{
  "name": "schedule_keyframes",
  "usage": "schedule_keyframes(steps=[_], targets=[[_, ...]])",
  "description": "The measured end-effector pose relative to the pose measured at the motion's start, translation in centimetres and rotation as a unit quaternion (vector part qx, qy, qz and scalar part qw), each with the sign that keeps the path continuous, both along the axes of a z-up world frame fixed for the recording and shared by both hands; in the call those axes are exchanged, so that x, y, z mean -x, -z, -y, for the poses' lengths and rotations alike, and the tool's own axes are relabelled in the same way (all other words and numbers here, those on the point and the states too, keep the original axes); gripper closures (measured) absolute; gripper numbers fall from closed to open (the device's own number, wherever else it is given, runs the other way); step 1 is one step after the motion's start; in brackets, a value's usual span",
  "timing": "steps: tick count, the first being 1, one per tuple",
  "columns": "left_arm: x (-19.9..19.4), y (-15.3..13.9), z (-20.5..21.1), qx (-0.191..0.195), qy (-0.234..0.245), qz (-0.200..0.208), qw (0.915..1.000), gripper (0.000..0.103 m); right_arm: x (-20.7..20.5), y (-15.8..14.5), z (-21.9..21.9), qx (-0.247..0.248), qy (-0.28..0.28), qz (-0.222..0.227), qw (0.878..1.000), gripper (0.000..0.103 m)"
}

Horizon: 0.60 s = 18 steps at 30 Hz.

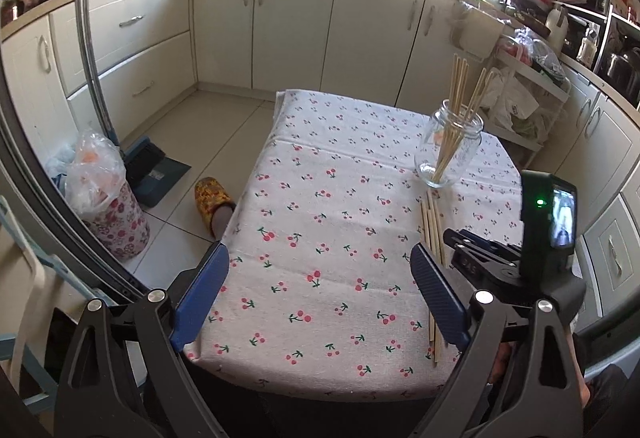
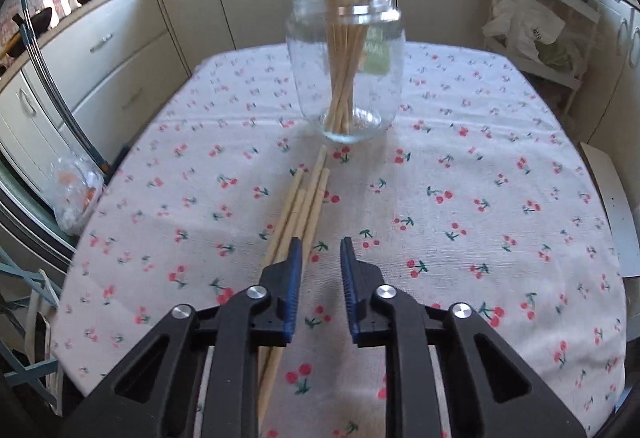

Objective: Organize utensils
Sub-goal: 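Move both grippers back down to the remaining chopsticks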

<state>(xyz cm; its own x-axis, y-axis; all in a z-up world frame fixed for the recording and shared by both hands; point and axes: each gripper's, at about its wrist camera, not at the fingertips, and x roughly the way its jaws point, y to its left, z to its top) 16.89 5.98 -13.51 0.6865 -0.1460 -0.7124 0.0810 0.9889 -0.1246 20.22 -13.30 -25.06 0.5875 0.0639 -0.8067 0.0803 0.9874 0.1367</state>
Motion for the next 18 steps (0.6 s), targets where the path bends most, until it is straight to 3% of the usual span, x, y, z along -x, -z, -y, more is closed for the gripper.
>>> schedule_keyframes(steps=[18], targets=[[-3.0,1.9,3.0,-0.002,0.016,-0.022,0.9996,0.015,-1.3,0.2,0.6,-0.042,-0.011,0.014,0.999,0.084]])
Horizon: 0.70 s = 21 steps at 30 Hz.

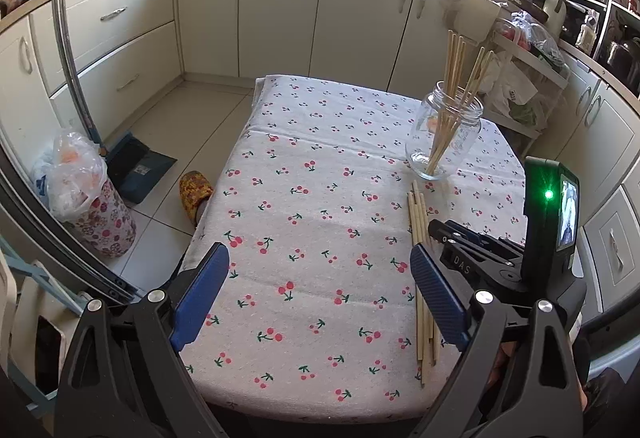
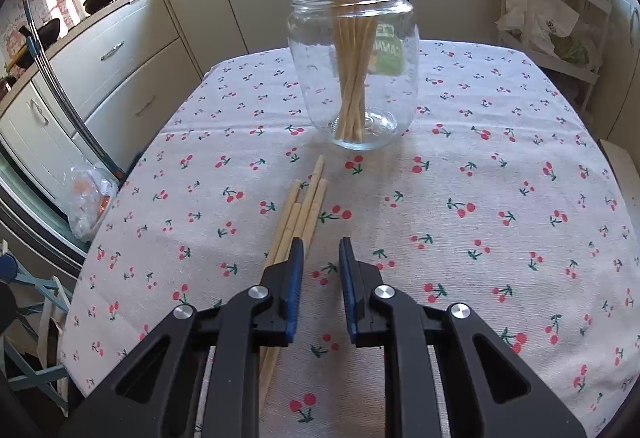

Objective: Organize utensils
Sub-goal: 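Move both grippers back down to the remaining chopsticks, then grasp a chopstick with the left gripper while the right gripper grasps another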

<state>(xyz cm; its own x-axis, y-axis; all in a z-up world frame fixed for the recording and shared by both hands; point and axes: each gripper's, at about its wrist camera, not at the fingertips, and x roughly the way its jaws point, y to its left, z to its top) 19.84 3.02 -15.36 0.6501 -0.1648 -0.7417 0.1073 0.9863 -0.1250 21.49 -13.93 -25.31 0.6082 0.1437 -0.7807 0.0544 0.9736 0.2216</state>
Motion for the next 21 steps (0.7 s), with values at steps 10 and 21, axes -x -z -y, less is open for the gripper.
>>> schedule_keyframes(steps=[10,21], targets=[[-0.6,0.6,0.6,-0.002,0.004,-0.005,1.0000,0.015,-1.0,0.2,-1.5,0.042,-0.018,-0.010,0.999,0.084],[-4.2,2.5,3.8,0.003,0.054,-0.019,0.9983,0.015,1.1,0.3,1.6,0.087,-0.046,-0.026,0.995,0.092]])
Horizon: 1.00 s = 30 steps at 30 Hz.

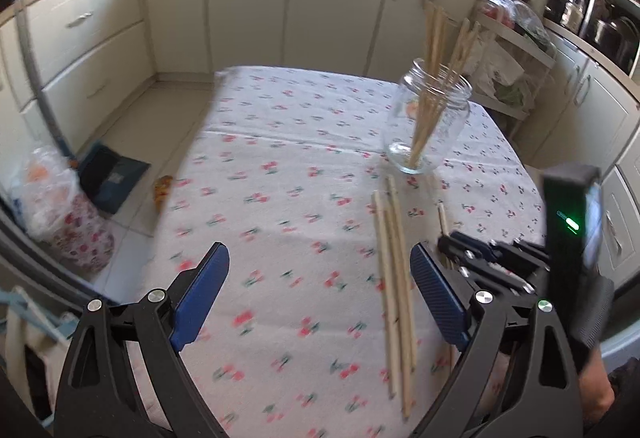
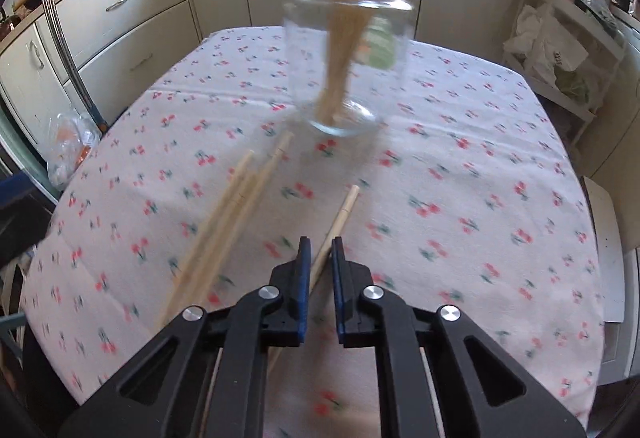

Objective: Organize utensils
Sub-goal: 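Grasp a chopstick with the left gripper while the right gripper grasps another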

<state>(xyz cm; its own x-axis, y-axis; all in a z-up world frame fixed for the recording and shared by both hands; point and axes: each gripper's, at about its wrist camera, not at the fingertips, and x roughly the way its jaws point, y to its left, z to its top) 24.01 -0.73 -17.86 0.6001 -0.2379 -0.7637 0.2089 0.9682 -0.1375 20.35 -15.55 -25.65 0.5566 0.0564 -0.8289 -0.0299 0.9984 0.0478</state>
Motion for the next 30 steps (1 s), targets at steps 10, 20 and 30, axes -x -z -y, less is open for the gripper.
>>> schedule_keyframes(steps=[10,20,30], targets=[[-5.8,3.9,4.9,-0.043,0.005,-0.035,0.9984,0.031,1.1,0.0,3.3,-0.040,0.006,-0.008,0.999,0.092],[-6.8,6.1,7.4,-0.096,0.016,-0.035,0.9946,0.056,0.4,0.2,3.7,-0.052,0.013,0.008,0.999,0.090],[-7.1,4.6,7.3,-0.038,0.088,-0.052,0.9940,0.099,-0.2,0.1,3.9,-0.054,0.006,-0.013,0.998,0.091]])
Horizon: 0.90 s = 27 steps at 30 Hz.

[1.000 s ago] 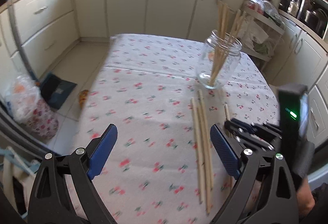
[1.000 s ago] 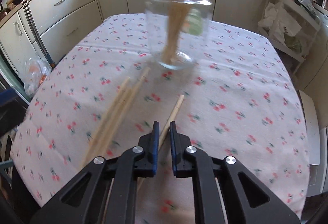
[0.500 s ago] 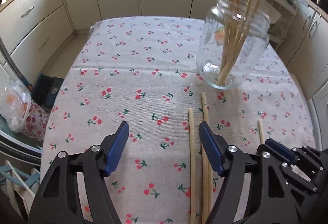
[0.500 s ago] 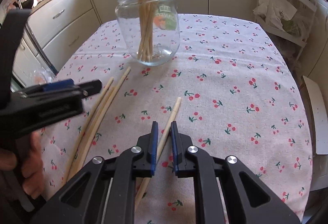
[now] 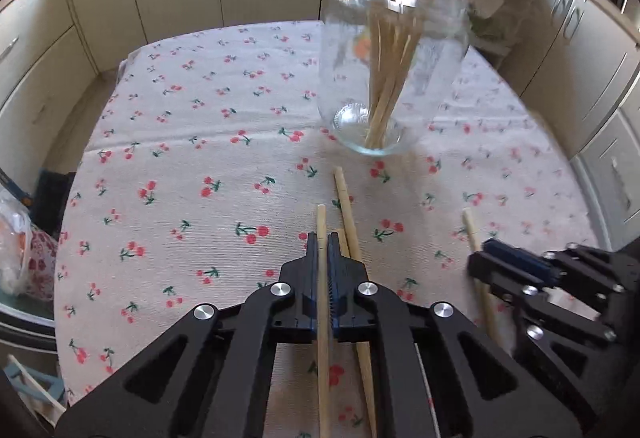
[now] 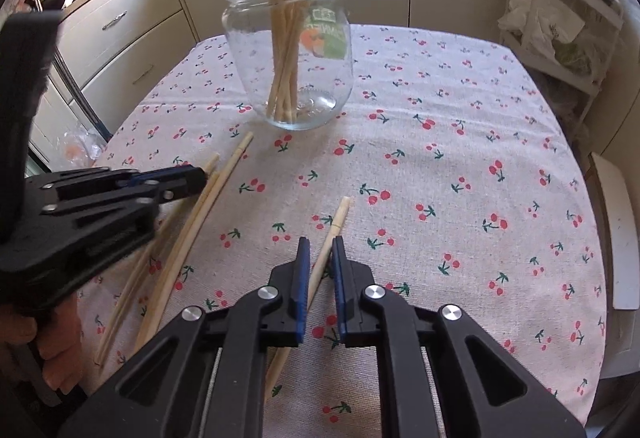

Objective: Organize utensils
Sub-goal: 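Grasp a chopstick with the left gripper while the right gripper grasps another, then raise the left gripper's chopstick into the jar while the right holds its chopstick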

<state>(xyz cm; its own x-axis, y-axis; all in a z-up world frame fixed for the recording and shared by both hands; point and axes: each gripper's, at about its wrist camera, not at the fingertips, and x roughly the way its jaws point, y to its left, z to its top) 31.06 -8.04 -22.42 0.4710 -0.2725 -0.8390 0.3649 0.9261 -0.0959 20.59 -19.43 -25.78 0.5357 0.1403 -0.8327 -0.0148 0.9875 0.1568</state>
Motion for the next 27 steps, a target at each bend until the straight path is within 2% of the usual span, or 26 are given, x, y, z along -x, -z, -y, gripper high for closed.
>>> schedule_keyframes(steps=[4,9,13,16,22,27], targets=[[0.9,-3.9,-1.2,0.064,0.004,0.046,0.9969,0.099,0.0,0.0,-0.1,0.005,0.000,0.005,1.000,0.093],[0.4,-9.7,-2.0,0.157,-0.002,0.117,0.9806,0.099,0.4,0.3,1.1,-0.039,0.036,0.013,0.999,0.097],[-1.1,-13.1,-0.7,0.186,-0.004,0.169,0.9680,0.099,0.7,0.4,1.6,-0.069,0.055,0.016,0.996,0.097],[-2.0,-14.7,-0.2,0.200,-0.008,0.192,0.9609,0.099,0.7,0.3,1.7,-0.077,0.056,0.015,0.995,0.097],[-4.1,-16.6,0.9,0.223,-0.034,0.229,0.9469,0.099,0.2,0.0,1.1,-0.048,0.029,0.011,0.998,0.097],[-6.2,-17.4,1.2,0.245,-0.071,0.251,0.9337,0.099,0.3,0.2,1.5,-0.067,0.031,0.011,0.997,0.097]])
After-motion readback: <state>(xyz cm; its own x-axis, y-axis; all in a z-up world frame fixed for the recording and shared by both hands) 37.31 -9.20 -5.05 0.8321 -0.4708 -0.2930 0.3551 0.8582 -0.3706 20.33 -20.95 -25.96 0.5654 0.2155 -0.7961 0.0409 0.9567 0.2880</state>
